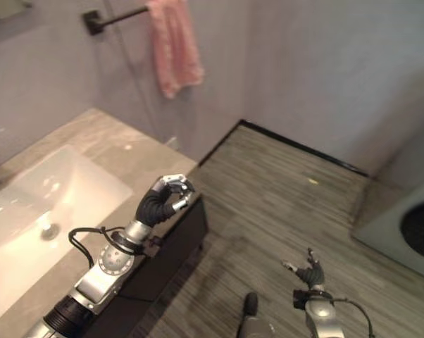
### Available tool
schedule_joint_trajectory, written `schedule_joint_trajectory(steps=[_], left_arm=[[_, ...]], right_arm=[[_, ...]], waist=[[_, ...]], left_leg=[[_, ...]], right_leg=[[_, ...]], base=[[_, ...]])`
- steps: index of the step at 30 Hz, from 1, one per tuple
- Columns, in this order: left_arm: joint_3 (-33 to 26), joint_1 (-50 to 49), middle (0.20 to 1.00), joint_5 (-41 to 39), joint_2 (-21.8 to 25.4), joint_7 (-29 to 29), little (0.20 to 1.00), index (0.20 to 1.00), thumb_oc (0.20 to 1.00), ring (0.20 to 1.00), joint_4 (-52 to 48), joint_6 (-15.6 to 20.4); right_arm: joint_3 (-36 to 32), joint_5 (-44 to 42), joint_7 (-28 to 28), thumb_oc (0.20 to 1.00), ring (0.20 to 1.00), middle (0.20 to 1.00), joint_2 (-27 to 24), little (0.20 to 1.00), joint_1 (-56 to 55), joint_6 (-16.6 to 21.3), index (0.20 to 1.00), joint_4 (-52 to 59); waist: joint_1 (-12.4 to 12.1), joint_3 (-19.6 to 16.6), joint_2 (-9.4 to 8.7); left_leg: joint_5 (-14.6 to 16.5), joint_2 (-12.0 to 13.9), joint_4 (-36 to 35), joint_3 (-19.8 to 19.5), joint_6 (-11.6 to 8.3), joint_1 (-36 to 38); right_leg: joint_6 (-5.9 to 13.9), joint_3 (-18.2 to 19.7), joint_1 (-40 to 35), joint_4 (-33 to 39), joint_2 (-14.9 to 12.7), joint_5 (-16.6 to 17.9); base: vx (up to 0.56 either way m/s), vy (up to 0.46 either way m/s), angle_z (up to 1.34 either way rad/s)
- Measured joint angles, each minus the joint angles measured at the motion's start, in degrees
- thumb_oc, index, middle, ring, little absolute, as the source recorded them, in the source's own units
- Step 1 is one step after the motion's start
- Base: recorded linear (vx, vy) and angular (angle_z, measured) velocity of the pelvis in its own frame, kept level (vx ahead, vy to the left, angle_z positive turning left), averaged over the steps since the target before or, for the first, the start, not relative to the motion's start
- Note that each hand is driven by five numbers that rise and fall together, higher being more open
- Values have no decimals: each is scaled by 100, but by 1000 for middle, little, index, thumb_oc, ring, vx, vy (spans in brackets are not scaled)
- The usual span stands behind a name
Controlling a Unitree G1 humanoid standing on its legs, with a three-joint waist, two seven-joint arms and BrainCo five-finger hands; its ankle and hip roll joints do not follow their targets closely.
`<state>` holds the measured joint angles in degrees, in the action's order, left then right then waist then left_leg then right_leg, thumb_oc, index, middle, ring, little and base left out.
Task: Put brush and paste in cup on sink, flatten towel.
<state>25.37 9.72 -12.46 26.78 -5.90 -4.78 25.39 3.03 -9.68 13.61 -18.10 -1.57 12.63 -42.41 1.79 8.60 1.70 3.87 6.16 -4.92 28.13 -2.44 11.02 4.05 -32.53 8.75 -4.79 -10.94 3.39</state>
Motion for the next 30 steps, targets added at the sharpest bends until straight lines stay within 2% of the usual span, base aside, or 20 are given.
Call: schedule_joint_trajectory(steps=[1,2,3,4,6,7,8,9,10,11,12,13,16,18,19,21,23,24,26,30], left_arm=[[-64,-89,200,-2,-17,-26,200,200,200,200,28,-3],[-88,-184,200,-2,76,-46,200,200,200,200,35,-13],[-179,-253,200,1,41,-53,200,200,200,200,116,-12],[-213,-280,200,-1,-18,-68,200,200,200,200,310,-49],[-275,-426,200,-4,-70,-71,200,200,200,200,642,-92],[-276,-456,244,2,-186,-67,244,244,244,244,875,-161],[-294,-452,420,7,-262,-69,420,420,420,420,993,-201],[-317,-445,539,6,-263,-69,539,539,539,539,1113,-229],[-395,-470,614,4,-258,-67,614,614,614,614,1260,-262],[-459,-533,1000,3,-250,-98,1000,1000,1000,1000,1458,-367],[-471,-596,1000,15,-290,-117,1000,1000,1000,1000,1689,-389],[-470,-525,1000,58,-383,-124,1000,1000,1000,1000,2100,-499],[-466,-582,1000,393,-540,-114,1000,1000,1000,1000,2959,-890],[-449,-622,1000,475,-586,-65,1000,1000,1000,1000,3349,-1037],[-495,-699,1000,578,-621,-46,1000,1000,1000,1000,3646,-1116],[-737,-872,1000,624,-793,-71,1000,1000,1000,1000,4228,-1333],[-955,-1006,1000,625,-860,-84,1000,1000,1000,1000,4494,-1382],[-953,-1085,1000,625,-861,-151,1000,1000,1000,1000,4585,-1396],[-962,-1140,1000,614,-865,-201,1000,1000,1000,1000,4677,-1412],[-1158,-1065,1000,561,-868,-279,1000,1000,1000,1000,4763,-1424]], right_arm=[[51,65,-2,1000,1000,1000,23,1000,-87,2,1000,81],[119,126,-5,1000,1000,1000,30,1000,-183,7,1000,175],[141,149,-6,1000,1000,1000,36,1000,-166,9,1000,173],[159,147,-5,1000,1000,1000,40,1000,-145,9,1000,195],[240,141,-11,1000,1000,1000,17,1000,-125,11,1000,279],[245,87,-16,1000,1000,1000,-53,1000,-164,31,1000,338],[260,61,-32,1000,1000,1000,-105,1000,-165,30,1000,314],[300,11,-48,1000,1000,1000,-93,1000,-163,28,1000,282],[441,-32,-68,1000,1000,1000,-90,1000,-166,25,1000,268],[555,-28,-120,1000,1000,1000,-92,1000,-176,24,1000,254],[618,-24,-134,1000,1000,1000,-106,1000,-122,25,1000,180],[647,-25,-170,1000,1000,1000,-105,1000,41,-5,1000,-46],[650,-25,-357,1000,1000,1000,-76,1000,152,-55,1000,-360],[680,-9,-396,1000,1000,1000,-84,1000,218,-101,1000,-601],[711,11,-411,1000,1000,1000,-83,1000,248,-172,1000,-623],[842,81,-522,1000,1000,1000,-20,1000,225,-217,1000,-659],[842,82,-575,1000,1000,1000,47,1000,130,-274,1000,-773],[840,26,-622,1000,1000,1000,68,1000,97,-278,1000,-799],[843,-71,-634,1000,1000,1000,140,1000,97,-278,1000,-800],[877,-82,-656,1000,1000,1000,234,1000,334,-277,1000,-814]], waist=[[-107,-59,-104],[-102,-186,-259],[-90,-242,-309],[-109,-243,-331],[-125,-240,-360],[-46,-287,-292],[-19,-304,-214],[12,-276,-249],[9,-214,-358],[-118,-152,-487],[-143,-123,-567],[-208,-80,-573],[-250,1,-590],[-318,33,-476],[-363,110,-345],[-419,143,-281],[-397,133,-355],[-407,135,-352],[-447,138,-345],[-481,159,-372]], left_leg=[[18,25,88,160,-9,63],[69,-43,94,256,-81,116],[86,-31,139,282,-116,140],[81,81,427,288,-106,77],[147,277,1004,144,-134,-53],[142,342,1027,-18,-132,-122],[168,445,1190,-67,-223,-115],[223,565,1592,-175,-308,-274],[208,652,2053,-320,-297,-437],[220,709,2602,-663,-319,-656],[313,570,2805,-1152,-331,-876],[361,262,2547,-1689,-390,-1009],[273,-60,1641,-1639,-295,-1387],[169,-99,1240,-1670,-248,-1508],[18,-58,1178,-1682,-78,-1491],[-33,-5,1095,-1598,34,-1405],[-99,-97,1087,-1570,46,-1291],[-158,-108,1134,-1575,120,-1265],[-151,-134,1183,-1542,140,-1214],[-26,-177,1505,-1523,344,-1217]], right_leg=[[-15,-294,126,-945,-312,-340],[-56,-246,90,-1241,-493,-507],[-251,-18,111,-1168,-326,-520],[-349,134,-2,-871,-148,-407],[-509,426,-238,-310,97,-201],[-510,470,-336,-49,268,-110],[-450,521,-325,-13,395,-143],[-433,541,-360,98,457,-157],[-427,619,-455,235,485,-156],[-594,777,-558,413,541,-36],[-687,879,-557,514,558,24],[-694,1033,-580,632,525,28],[-711,1044,-628,736,459,88],[-647,1053,-576,653,507,74],[-580,1082,-603,604,610,61],[-367,1048,-667,431,598,-23],[-301,876,-589,-258,363,-399],[-287,900,-581,-329,316,-469],[-232,942,-597,-384,296,-526],[-173,1008,-594,-748,186,-656]], base=[[57,-257,-85],[93,-367,-80],[104,-354,-66],[107,-346,-82],[104,-394,-86],[85,-412,-57],[51,-358,-39],[3,-145,-33],[-62,-145,-56],[-24,-108,-60],[13,-121,-69],[111,-44,-44],[134,5,-13],[117,17,-27],[112,31,-58],[85,38,-42],[64,45,3],[67,47,5],[61,49,-4],[1,57,-7]])
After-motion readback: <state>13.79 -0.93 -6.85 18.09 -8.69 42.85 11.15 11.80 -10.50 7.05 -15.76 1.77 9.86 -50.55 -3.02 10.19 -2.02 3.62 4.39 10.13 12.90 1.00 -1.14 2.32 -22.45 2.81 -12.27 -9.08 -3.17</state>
